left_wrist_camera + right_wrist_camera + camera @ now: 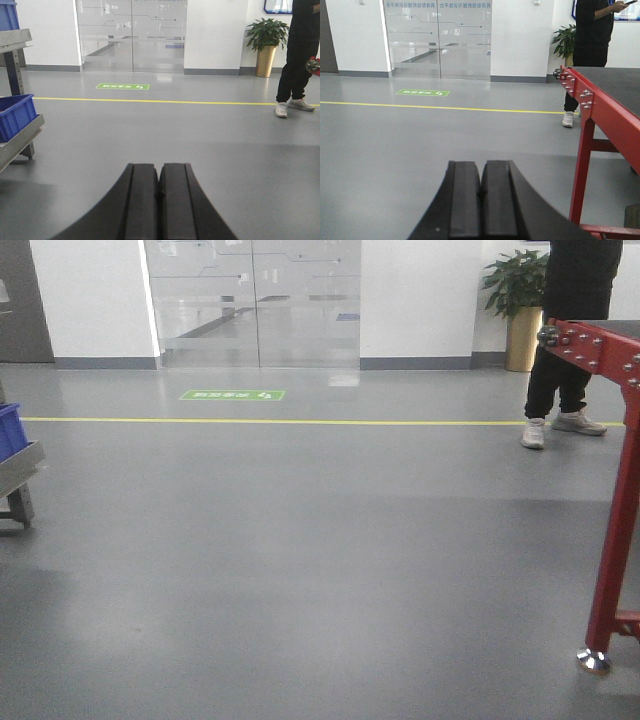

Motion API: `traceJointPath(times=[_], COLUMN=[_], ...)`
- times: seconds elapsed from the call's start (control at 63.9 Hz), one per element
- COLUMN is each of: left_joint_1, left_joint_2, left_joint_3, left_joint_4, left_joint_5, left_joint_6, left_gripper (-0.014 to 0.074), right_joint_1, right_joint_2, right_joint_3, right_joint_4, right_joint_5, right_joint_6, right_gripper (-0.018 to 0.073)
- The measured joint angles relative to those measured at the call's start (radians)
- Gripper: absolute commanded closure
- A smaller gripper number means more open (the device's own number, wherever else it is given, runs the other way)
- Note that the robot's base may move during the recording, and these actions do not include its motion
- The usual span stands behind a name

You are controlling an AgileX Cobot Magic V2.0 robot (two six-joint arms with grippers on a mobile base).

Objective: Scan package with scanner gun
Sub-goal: 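Drive the base forward and turn toward the red-framed table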

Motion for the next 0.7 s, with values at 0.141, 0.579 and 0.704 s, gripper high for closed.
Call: traceJointPath(times=[0.141, 0.579, 0.704], left_joint_1=[0.0, 0.0, 0.0], left_joint_2=[0.0, 0.0, 0.0], left_joint_3=[0.0, 0.0, 0.0], left_joint_4=[0.0, 0.0, 0.0], left_joint_5=[0.0, 0.0, 0.0], left_joint_6=[0.0, 0.0, 0.0], left_gripper=[0.0708, 0.0708, 0.0708], right_joint_1=[0.0, 0.0, 0.0], right_joint_2=[0.0, 0.0, 0.0], right_joint_3=[0.0, 0.0, 0.0], right_joint_4=[0.0, 0.0, 0.0], right_joint_5=[0.0, 0.0, 0.0], right_joint_6=[0.0, 0.0, 0.0], right_gripper=[0.072, 0.072, 0.072])
